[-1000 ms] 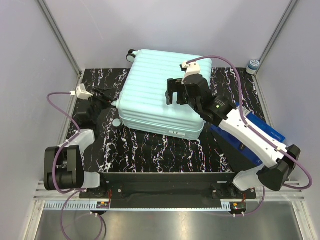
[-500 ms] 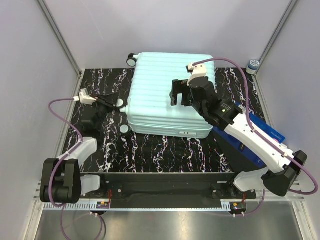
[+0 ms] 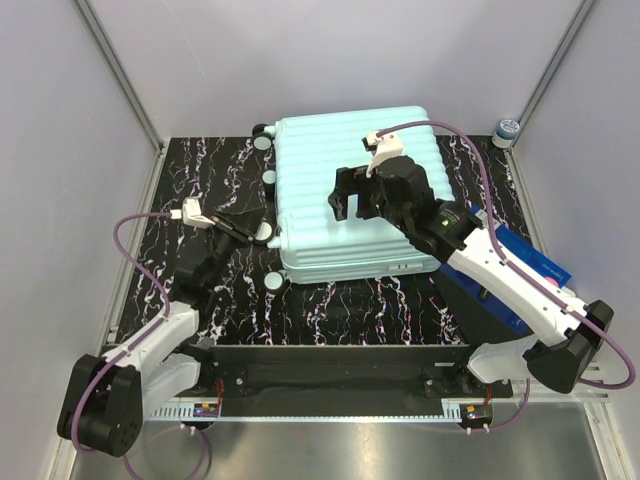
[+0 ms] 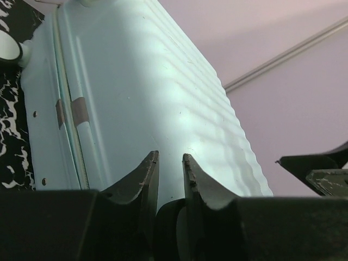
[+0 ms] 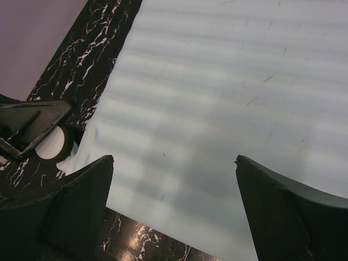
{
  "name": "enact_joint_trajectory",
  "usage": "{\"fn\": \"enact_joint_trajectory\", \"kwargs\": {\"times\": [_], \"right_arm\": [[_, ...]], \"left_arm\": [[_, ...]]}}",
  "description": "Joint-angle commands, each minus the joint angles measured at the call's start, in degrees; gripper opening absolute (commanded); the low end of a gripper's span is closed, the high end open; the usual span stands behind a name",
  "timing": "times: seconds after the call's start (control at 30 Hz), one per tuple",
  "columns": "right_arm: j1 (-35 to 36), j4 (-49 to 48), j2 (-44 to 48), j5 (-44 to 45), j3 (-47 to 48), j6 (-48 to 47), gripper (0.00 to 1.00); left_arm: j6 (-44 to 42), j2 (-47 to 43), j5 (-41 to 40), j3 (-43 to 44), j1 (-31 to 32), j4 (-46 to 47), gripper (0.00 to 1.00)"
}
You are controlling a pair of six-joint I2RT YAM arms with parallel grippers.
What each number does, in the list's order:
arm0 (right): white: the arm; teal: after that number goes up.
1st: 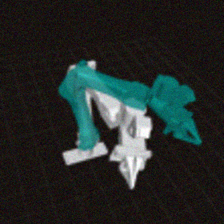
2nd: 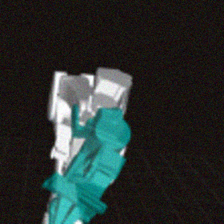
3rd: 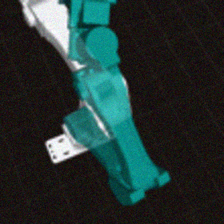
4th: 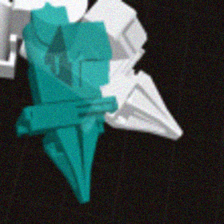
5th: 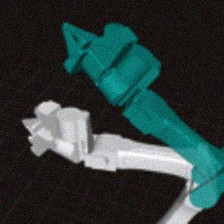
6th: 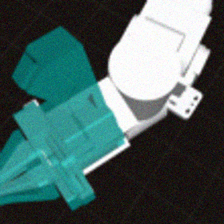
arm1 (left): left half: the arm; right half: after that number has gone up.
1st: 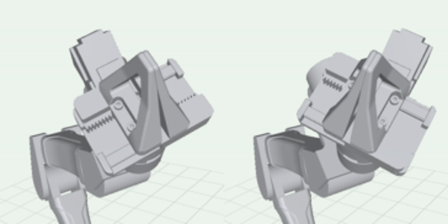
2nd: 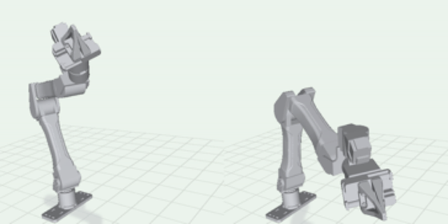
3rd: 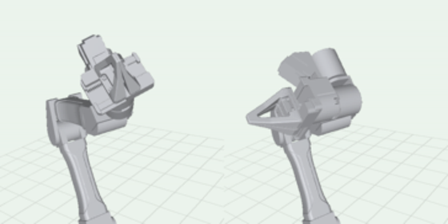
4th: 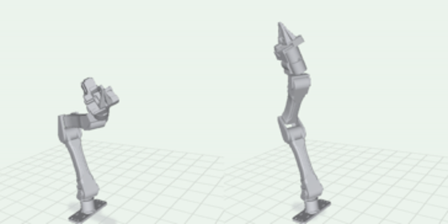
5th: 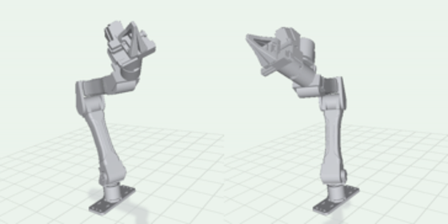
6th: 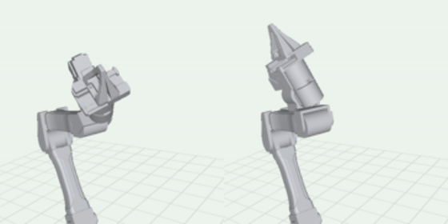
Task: Pack the luggage
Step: Zip the luggage at the center of the board.
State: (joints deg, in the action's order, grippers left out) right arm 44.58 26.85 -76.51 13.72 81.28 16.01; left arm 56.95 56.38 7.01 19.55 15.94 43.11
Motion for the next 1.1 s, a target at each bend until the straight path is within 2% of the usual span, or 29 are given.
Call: {"fn": "enact_joint_trajectory", "kwargs": {"times": [0.0,0.17,0.27,0.37,0.5,0.57,0.6,0.73,0.83,0.97,1.07], "right_arm": [[0.07,-3.73,1.27,-7.9,-0.41,-2.12,1.0],[2.26,-4.35,0.49,-13.54,-0.68,-4.49,1.0],[5.78,-4.61,0.75,-16.87,-1.82,-9.32,1.0],[6.84,-6.02,1.45,-23.54,-3.84,-11.7,1.0],[7.98,-6.2,2.33,-29.08,-5.16,-14.42,0.99],[8.68,-6.11,2.24,-30.32,-5.42,-15.21,1.0],[9.03,-6.2,2.16,-31.02,-5.43,-15.74,1.0],[10.88,-6.02,0.67,-31.65,-4.81,-17.4,1.0],[12.72,-4.53,-1.26,-30.68,-2.97,-18.91,1.0],[15.01,-1.81,-4.96,-28.13,-0.16,-20.93,1.0],[15.89,-1.36,-7.68,-24.71,1.43,-22.51,1.0]], "left_arm": [[-2.1,-1.97,3.1,-3.29,6.36,-6.99,0.06],[-1.14,-1.8,2.31,-4.61,10.68,-5.24,0.07],[0.09,-1.45,1.96,-5.05,13.23,-3.48,0.07],[1.15,-1.01,1.52,-5.05,16.83,-1.37,0.08],[0.8,-2.23,1.35,-4.87,17.45,-3.02,0.12],[-1.21,-3.55,0.12,-4.26,17.54,-5.57,0.25],[-2.18,-5.21,-0.5,-3.82,17.45,-9.24,0.42],[-6.49,-10.93,-6.03,-1.02,16.14,-20.94,0.8],[-9.66,-15.67,-8.93,1.1,12.02,-30.61,0.98],[-12.73,-20.16,-9.91,3.3,2.9,-40.36,0.99],[-13.18,-20.17,-8.68,4.27,-3.43,-42.93,0.99]]}}
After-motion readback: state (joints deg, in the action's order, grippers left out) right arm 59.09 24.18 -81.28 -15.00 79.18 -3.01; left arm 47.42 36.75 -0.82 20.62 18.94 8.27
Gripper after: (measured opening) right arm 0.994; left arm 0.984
